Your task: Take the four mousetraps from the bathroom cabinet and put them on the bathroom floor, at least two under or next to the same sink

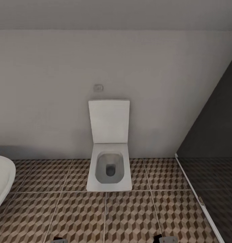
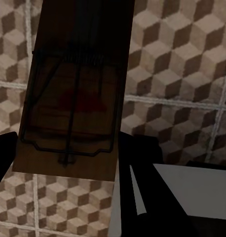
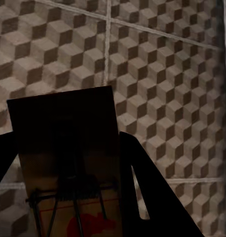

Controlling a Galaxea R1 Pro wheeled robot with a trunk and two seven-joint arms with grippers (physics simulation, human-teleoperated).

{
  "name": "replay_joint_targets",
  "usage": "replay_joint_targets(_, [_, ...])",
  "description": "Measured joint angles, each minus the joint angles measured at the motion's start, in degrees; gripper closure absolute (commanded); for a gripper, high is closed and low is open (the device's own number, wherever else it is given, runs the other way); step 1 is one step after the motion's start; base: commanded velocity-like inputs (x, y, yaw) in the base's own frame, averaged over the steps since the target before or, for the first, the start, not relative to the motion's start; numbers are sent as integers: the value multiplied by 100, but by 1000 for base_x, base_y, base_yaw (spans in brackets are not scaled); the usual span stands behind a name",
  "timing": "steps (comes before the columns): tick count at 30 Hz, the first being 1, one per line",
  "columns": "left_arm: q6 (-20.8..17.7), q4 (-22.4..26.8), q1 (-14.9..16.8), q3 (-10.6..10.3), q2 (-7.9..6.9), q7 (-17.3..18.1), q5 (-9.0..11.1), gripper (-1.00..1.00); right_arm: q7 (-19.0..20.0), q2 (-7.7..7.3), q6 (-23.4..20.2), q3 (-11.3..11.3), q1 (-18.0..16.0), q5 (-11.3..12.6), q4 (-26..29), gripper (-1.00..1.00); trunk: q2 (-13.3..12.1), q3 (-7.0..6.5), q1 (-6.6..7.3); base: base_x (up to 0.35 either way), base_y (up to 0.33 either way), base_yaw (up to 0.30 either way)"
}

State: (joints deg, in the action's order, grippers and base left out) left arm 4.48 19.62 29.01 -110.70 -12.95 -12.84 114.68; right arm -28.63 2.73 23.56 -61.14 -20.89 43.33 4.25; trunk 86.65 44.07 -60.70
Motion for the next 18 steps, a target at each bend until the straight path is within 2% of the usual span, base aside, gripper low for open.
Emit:
replay_joint_targets(3, [0,0,-1,0,0,0,0,100,-52,-24,-8,113,-29,-33,27,100,0,0,0,1,0,0])
replay_joint_targets(7, [0,3,-2,0,0,0,0,100,-54,-35,4,158,-87,-49,63,100,0,0,0,0,0,0])
replay_joint_targets(14, [0,6,-2,0,0,0,0,100,781,-36,15,151,-104,-77,34,100,0,0,0,0,0,0])
replay_joint_targets(18, [0,8,-2,0,0,0,0,100,877,-25,14,141,-99,-172,12,100,0,0,0,0,0,0])
